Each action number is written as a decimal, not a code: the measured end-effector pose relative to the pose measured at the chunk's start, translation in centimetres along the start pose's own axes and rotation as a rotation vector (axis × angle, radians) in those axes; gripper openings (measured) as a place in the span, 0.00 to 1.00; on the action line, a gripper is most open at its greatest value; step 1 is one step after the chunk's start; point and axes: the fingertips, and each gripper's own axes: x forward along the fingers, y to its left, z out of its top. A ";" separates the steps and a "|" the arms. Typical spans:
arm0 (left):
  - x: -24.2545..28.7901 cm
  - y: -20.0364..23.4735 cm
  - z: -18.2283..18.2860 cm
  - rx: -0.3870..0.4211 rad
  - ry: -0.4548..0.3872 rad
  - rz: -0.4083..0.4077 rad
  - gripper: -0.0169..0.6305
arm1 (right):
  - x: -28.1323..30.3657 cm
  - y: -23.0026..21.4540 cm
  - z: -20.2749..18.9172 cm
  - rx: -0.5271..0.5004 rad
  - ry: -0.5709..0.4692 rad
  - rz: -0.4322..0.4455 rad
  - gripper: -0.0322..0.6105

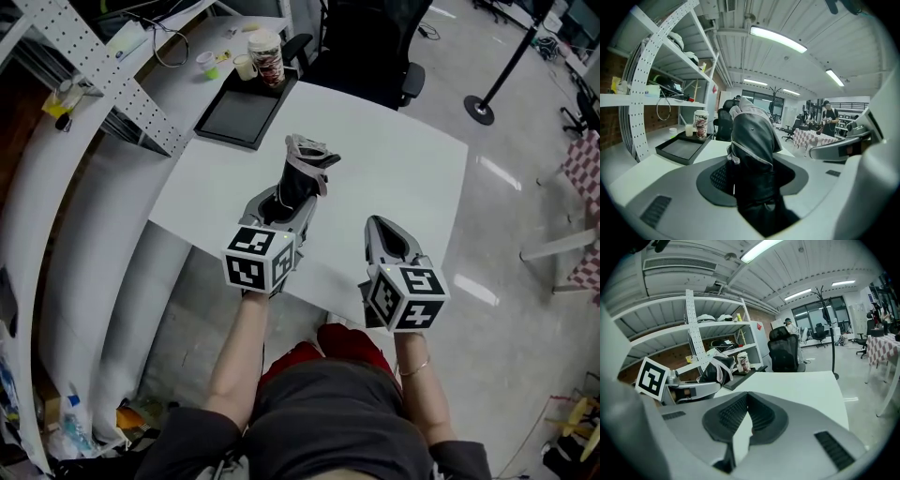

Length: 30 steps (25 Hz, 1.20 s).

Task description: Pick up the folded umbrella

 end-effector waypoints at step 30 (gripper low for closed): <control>-13.6 3.4 0.4 -0.055 -0.157 0.144 0.35 | -1.2 10.1 1.0 -0.167 -0.070 0.137 0.08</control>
